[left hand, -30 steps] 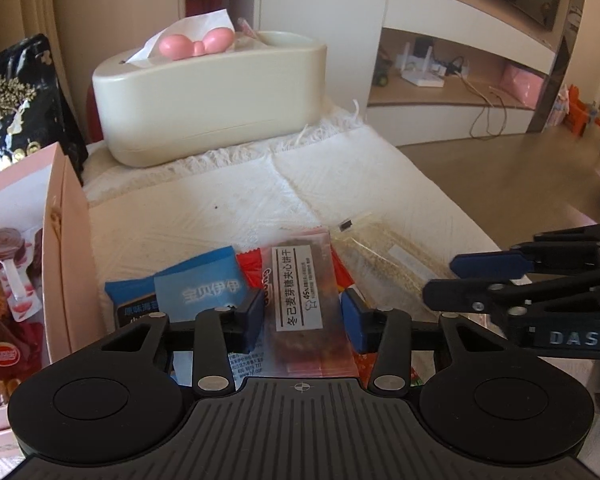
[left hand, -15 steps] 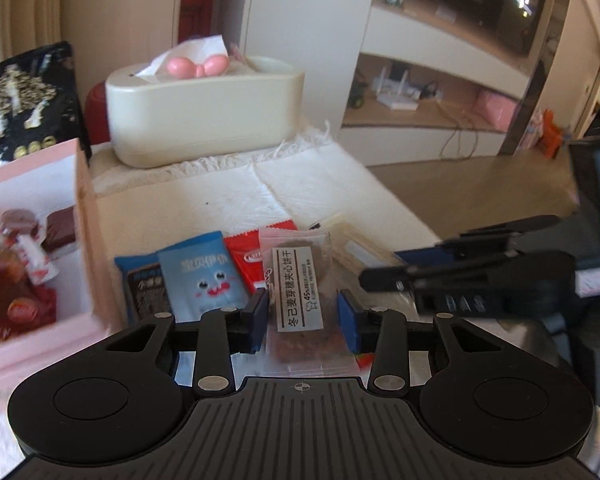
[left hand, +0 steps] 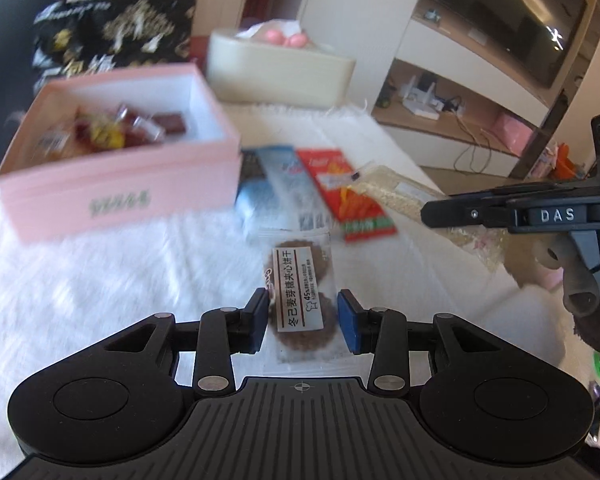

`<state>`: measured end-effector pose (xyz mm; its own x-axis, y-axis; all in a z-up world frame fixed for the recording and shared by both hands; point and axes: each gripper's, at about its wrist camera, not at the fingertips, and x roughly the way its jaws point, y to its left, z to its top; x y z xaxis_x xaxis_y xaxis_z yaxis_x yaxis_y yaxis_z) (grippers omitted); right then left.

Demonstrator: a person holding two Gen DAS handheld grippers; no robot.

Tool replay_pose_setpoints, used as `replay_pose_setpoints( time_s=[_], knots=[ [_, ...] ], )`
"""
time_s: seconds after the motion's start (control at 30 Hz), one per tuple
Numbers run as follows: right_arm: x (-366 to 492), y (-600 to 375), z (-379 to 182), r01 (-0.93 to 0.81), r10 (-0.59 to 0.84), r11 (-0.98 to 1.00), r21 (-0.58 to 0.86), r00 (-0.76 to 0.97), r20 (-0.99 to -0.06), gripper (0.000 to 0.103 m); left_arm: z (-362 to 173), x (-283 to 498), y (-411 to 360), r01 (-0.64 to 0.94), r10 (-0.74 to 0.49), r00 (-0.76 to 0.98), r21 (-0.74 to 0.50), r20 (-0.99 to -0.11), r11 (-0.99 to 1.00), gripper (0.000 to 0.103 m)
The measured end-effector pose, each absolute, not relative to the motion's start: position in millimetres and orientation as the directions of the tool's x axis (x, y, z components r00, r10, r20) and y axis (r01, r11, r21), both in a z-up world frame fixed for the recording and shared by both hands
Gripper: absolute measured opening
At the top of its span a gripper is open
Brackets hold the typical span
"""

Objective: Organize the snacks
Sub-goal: 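Lift the biscuit packet with the left gripper while the right lifts the rice-stick bar toward the box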

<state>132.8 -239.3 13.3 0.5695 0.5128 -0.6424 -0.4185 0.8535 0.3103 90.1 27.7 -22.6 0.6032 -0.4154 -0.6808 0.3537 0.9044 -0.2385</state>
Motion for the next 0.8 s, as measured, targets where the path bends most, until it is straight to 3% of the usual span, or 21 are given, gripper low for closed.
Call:
replay_pose_setpoints(
  time_s=[0.23, 0.47, 0.57, 0.7, 0.8],
  knots=[
    [101.6, -192.2, 9.1, -0.532, 0.586, 0.782, 0.326, 0.448, -0.675, 0.029, -15.1, 60.9, 57.6, 0.298, -0.400, 0.640, -0.267, -0.656, 0.916, 0.043],
    [92.2, -164.4, 41.5, -0.603, 0.624, 0.744, 0.290, 0.471, -0.624, 0.029, 18.7, 64.3, 82.2, 0.270, -0.363, 0.740, -0.244, -0.567, 0.931, 0.043],
    [95.8, -155.3, 58.1, -0.622, 0.627, 0.739, 0.258, 0.497, -0.600, 0.029, 35.0, 88.9, 90.4, 0.250, -0.336, 0.798, -0.232, -0.501, 0.940, 0.043],
    [105.6, -143.2, 69.1, -0.630, 0.622, 0.742, 0.230, 0.517, -0.589, 0.029, 48.3, 142.9, 106.8, 0.208, -0.324, 0.853, -0.303, -0.410, 0.930, 0.043],
    [114.1, -136.4, 67.6, -0.627, 0.615, 0.745, 0.227, 0.515, -0.597, 0.029, 34.1, 190.1, 116.1, 0.215, -0.371, 0.826, -0.370, -0.425, 0.904, 0.046]
  ],
)
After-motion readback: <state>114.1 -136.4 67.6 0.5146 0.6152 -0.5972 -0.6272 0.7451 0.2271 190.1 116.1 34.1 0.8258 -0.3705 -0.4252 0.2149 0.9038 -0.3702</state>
